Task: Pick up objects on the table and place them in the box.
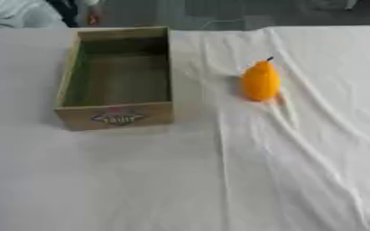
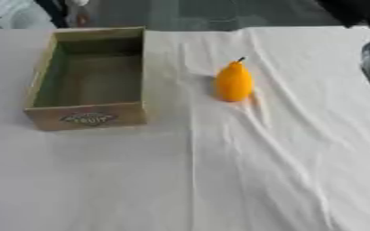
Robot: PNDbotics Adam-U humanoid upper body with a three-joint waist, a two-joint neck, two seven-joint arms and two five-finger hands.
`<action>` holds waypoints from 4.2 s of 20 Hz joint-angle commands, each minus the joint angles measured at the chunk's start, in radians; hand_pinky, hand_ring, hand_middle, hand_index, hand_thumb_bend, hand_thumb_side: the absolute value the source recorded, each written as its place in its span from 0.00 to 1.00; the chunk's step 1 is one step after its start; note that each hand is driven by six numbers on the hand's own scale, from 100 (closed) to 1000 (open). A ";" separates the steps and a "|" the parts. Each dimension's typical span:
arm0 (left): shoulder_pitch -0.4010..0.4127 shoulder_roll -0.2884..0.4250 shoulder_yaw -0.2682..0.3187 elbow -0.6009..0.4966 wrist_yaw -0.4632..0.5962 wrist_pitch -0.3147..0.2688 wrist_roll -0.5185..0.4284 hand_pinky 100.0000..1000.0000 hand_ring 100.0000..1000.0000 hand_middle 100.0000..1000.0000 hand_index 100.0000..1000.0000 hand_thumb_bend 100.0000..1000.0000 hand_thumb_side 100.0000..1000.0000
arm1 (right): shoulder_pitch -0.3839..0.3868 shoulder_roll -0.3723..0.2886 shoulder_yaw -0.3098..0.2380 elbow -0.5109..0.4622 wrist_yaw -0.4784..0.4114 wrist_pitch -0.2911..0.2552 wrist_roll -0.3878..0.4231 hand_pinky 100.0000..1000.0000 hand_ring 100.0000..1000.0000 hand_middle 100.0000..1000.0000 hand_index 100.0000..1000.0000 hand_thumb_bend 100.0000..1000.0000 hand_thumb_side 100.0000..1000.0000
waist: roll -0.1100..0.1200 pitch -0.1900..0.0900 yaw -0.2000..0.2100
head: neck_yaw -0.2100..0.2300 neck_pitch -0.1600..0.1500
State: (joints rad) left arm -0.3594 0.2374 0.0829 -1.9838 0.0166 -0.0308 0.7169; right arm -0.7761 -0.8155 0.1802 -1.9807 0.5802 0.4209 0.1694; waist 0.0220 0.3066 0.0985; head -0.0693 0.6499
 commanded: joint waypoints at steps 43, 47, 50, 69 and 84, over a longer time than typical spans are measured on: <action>-0.008 0.025 -0.022 -0.016 0.016 0.005 -0.029 0.61 0.68 0.61 0.85 0.00 0.91 | -0.523 0.369 0.204 0.992 0.359 -0.330 0.691 0.85 0.96 0.92 1.00 0.50 0.37 | -0.001 -0.033 0.024 | -0.038 -0.013; -0.007 0.025 -0.022 -0.016 0.016 0.006 -0.029 0.61 0.68 0.61 0.85 0.00 0.91 | -0.518 0.359 0.195 1.003 0.357 -0.352 0.733 0.86 0.97 0.93 1.00 0.50 0.34 | -0.001 -0.032 0.021 | -0.035 -0.012; -0.007 0.027 -0.021 -0.016 0.015 0.007 -0.030 0.61 0.68 0.61 0.85 0.00 0.91 | -0.510 0.348 0.196 1.025 0.347 -0.367 0.737 0.86 0.97 0.94 1.00 0.51 0.33 | -0.001 -0.032 0.018 | -0.032 -0.012; -0.005 0.035 -0.017 -0.016 0.010 0.006 -0.027 0.60 0.68 0.61 0.84 0.00 0.90 | -0.451 0.244 0.204 1.086 0.263 -0.420 0.738 0.87 0.99 0.96 1.00 0.53 0.36 | -0.004 -0.034 -0.002 | -0.007 -0.010; -0.007 0.026 -0.018 -0.016 0.013 0.007 -0.028 0.60 0.68 0.61 0.84 0.00 0.90 | -0.422 0.248 0.206 1.092 0.259 -0.412 0.738 0.84 0.97 0.88 1.00 0.53 0.36 | 0.000 -0.025 0.006 | -0.010 -0.016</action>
State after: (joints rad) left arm -0.3535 0.2466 0.0599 -1.9838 0.0264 -0.0225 0.6910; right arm -1.1809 -0.5484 0.3898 -0.8711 0.8428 0.0030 0.9085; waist 0.0202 0.2987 0.1040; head -0.0790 0.6472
